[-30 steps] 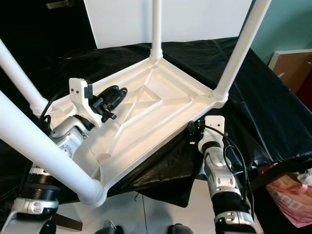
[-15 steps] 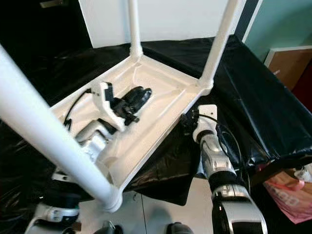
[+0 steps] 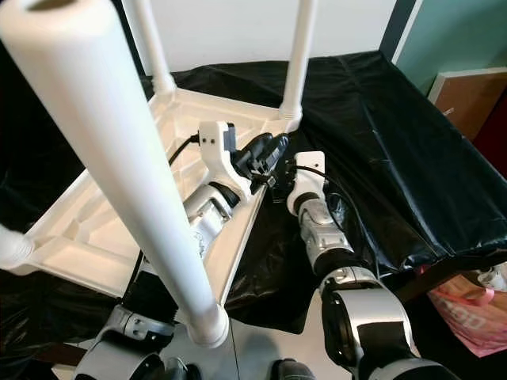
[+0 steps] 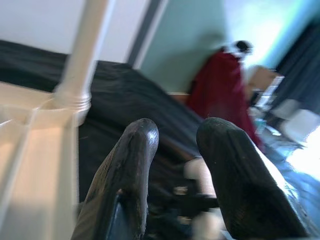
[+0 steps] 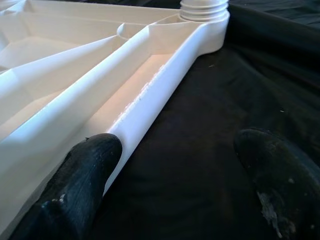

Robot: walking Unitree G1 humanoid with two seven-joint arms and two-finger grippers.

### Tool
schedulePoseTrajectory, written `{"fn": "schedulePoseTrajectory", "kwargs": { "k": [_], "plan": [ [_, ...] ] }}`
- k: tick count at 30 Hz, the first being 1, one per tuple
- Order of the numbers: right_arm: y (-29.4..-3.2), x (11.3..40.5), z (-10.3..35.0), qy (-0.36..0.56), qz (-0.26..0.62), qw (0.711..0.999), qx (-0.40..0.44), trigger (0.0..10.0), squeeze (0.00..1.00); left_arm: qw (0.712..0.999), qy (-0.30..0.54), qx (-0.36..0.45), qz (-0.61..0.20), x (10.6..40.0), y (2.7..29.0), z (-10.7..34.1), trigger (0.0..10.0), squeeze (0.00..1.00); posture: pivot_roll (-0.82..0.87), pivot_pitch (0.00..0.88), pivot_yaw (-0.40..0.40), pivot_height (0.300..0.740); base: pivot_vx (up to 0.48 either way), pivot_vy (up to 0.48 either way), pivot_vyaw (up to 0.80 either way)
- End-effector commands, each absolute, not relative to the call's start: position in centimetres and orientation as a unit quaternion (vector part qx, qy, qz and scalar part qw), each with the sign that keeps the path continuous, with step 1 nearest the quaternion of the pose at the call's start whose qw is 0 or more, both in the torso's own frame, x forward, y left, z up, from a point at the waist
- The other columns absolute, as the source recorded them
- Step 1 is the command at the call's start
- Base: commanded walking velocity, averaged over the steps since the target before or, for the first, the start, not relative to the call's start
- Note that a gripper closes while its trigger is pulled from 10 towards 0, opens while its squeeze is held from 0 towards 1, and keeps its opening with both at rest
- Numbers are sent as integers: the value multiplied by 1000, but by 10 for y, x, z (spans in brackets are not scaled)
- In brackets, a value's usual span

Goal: Building children table

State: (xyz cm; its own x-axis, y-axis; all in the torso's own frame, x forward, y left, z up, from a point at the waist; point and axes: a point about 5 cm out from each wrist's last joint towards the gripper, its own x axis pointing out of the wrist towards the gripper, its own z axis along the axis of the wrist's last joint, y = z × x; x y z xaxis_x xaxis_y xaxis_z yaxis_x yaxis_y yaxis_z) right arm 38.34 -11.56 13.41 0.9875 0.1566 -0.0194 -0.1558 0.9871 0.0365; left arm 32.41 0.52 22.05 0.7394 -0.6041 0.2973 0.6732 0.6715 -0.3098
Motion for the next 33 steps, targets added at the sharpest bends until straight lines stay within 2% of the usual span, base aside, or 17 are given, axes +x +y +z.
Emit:
{"fn": "schedulePoseTrajectory", "kwargs": {
  "k": [1, 8, 12, 16, 17, 18, 20, 22, 23, 24, 25, 28, 30, 31, 32, 33],
  "plan": [
    [-102, 382, 130, 18, 95, 995, 22, 10000, 0, 897, -97, -229, -365, 317, -22, 233, 10000, 0, -18, 165, 15, 740, 0, 0, 0],
    [-100, 381, 130, 14, 89, 996, 15, 10000, 0, 898, -97, -234, -359, 316, -30, 233, 10000, 0, -39, 176, 30, 740, 0, 0, 0],
    [-116, 381, 131, -3, 58, 998, -3, 10000, 0, 899, -116, -195, -374, 317, -23, 235, 10000, 0, -42, 175, 33, 740, 0, 0, 0],
    [-145, 375, 128, -31, 26, 999, -22, 10000, 0, 901, -131, -122, -395, 322, 3, 230, 10000, 0, -50, 176, 33, 740, 0, 0, 0],
    [-145, 375, 128, -31, 26, 999, -22, 10000, 0, 901, -131, -122, -395, 322, 3, 230, 10000, 0, -50, 176, 33, 740, 0, 0, 0],
    [-153, 371, 127, -41, 22, 999, -27, 10000, 0, 900, -133, -98, -403, 323, 14, 226, 10000, 0, -53, 178, 33, 740, 0, 0, 0],
    [-153, 371, 127, -41, 22, 999, -27, 10000, 0, 900, -133, -98, -403, 323, 14, 226, 10000, 0, -53, 178, 33, 740, 0, 0, 0],
    [-166, 360, 127, -71, 20, 997, -36, 10000, 0, 898, -128, -36, -419, 323, 43, 217, 10000, 0, -56, 177, 30, 740, 0, 0, 0],
    [-166, 360, 127, -71, 20, 997, -36, 10000, 0, 898, -128, -36, -419, 323, 43, 217, 10000, 0, -56, 177, 30, 740, 0, 0, 0],
    [-169, 353, 128, -86, 26, 995, -36, 10000, 0, 898, -123, -9, -422, 323, 58, 212, 10000, 0, -67, 175, 25, 740, 0, 0, 0],
    [-169, 353, 128, -86, 26, 995, -36, 10000, 0, 898, -123, -9, -422, 323, 58, 212, 10000, 0, -67, 175, 25, 740, 0, 0, 0],
    [-170, 339, 130, -109, 38, 993, -34, 10000, 0, 900, -113, 29, -421, 321, 81, 206, 10000, 0, -74, 172, 17, 740, 0, 0, 0],
    [-170, 339, 130, -109, 38, 993, -34, 10000, 0, 900, -113, 29, -421, 321, 81, 206, 10000, 0, -74, 172, 17, 740, 0, 0, 0],
    [-170, 331, 132, -120, 51, 991, -35, 10000, 0, 901, -108, 45, -419, 319, 91, 204, 10000, 0, -77, 167, 12, 740, 0, 0, 0],
    [-170, 331, 132, -120, 51, 991, -35, 10000, 0, 901, -108, 45, -419, 319, 91, 204, 10000, 0, -77, 167, 12, 740, 0, 0, 0],
    [-170, 323, 136, -130, 64, 989, -36, 10000, 0, 900, -102, 67, -419, 316, 103, 201, 10000, 0, -79, 163, 4, 740, 0, 0, 0]
  ]
}}
